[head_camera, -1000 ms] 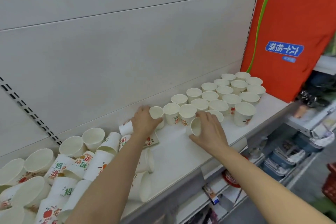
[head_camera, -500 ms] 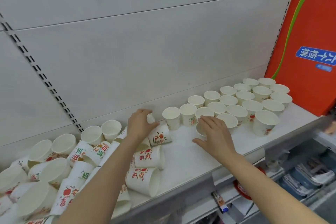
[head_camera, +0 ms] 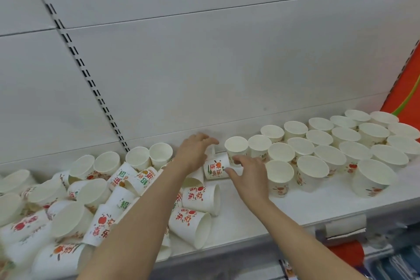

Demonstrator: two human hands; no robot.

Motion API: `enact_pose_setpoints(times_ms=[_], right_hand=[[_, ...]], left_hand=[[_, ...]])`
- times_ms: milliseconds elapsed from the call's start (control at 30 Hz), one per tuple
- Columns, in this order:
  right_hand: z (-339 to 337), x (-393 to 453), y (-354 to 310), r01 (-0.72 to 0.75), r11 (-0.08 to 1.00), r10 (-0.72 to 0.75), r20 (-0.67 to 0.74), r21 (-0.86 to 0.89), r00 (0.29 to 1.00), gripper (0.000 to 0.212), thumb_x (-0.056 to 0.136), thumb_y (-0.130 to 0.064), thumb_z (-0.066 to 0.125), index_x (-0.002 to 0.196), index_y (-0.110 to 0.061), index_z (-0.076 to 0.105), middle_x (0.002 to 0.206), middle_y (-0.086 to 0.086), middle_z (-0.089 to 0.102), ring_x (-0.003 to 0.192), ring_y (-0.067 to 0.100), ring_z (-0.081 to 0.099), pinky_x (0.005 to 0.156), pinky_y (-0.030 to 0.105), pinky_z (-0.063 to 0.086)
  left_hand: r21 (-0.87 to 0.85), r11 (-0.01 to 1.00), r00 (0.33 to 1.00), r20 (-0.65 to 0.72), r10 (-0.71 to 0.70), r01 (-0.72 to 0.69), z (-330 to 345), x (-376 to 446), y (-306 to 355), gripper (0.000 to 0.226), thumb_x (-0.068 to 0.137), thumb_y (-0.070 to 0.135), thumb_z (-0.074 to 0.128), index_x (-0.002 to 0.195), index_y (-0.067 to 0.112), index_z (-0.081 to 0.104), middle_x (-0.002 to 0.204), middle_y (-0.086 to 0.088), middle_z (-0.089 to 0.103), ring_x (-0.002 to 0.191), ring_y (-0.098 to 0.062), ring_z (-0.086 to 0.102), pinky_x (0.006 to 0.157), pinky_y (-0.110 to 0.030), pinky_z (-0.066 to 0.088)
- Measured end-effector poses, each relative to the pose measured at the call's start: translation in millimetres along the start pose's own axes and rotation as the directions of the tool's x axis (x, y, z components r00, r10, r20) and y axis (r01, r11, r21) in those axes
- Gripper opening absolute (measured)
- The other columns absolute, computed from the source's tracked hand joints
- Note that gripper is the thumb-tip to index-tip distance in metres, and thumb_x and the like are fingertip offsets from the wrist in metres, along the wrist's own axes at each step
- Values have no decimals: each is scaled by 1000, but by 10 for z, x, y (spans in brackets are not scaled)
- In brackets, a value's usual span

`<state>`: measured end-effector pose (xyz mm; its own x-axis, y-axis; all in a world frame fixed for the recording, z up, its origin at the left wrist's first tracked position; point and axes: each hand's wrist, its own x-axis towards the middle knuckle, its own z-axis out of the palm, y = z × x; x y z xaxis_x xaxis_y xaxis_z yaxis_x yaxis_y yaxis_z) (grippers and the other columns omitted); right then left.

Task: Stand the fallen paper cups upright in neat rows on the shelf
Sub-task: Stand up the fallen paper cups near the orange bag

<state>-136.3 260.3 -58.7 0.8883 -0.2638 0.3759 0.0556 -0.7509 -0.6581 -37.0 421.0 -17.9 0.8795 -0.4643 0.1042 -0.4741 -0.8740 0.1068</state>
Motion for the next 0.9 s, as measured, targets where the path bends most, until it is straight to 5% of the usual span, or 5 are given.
enact_pose_setpoints(times_ms=[200, 367, 567, 667, 900], right_hand=[[130, 65, -108, -76, 991, 76, 2, -110, 997, 28, 86, -38, 66, 106, -20, 65, 101, -5, 66, 102, 18, 48, 78, 34, 46], [188, 76, -125, -166, 980, 168, 12, -112, 986, 28, 85, -39, 66, 106, -20, 64, 98, -5, 66, 101, 17, 48, 74, 34, 48], [256, 71, -186, -344, 930, 342, 37, 128, 939, 9, 80, -27, 72, 88, -25, 68, 83, -11, 69, 86, 11, 64, 72, 30, 52], [188, -4, -230, -196, 970, 204, -41, 145, 978, 8, 78, -20, 74, 81, -26, 69, 76, -13, 67, 78, 9, 62, 71, 30, 49], [74, -70, 91, 286, 856, -413, -237, -430, 879, 3, 74, -18, 72, 72, -18, 69, 69, -4, 61, 69, 27, 52, 69, 35, 33]], left_hand=[[96, 993, 998, 26, 65, -67, 18, 115, -96, 19, 88, 19, 61, 103, 26, 70, 136, 2, 49, 127, -18, 42, 97, -33, 36], [-237, 971, 978, -190, -85, 38, -66, 20, -281, 7, 83, 26, 71, 89, 26, 74, 118, 9, 59, 114, -13, 48, 79, -27, 37], [-333, 938, 981, -127, -144, 95, 96, -47, -257, 5, 81, 29, 73, 86, 30, 73, 110, 9, 61, 107, -13, 53, 78, -27, 42], [-333, 942, 989, -124, -86, 40, 83, -32, -289, 12, 82, 29, 73, 94, 28, 74, 114, 8, 61, 109, -12, 53, 79, -23, 36], [-428, 903, 994, -111, -1, -47, -205, -174, -455, 17, 80, 29, 76, 97, 32, 74, 109, 15, 65, 91, -4, 61, 80, -29, 50]])
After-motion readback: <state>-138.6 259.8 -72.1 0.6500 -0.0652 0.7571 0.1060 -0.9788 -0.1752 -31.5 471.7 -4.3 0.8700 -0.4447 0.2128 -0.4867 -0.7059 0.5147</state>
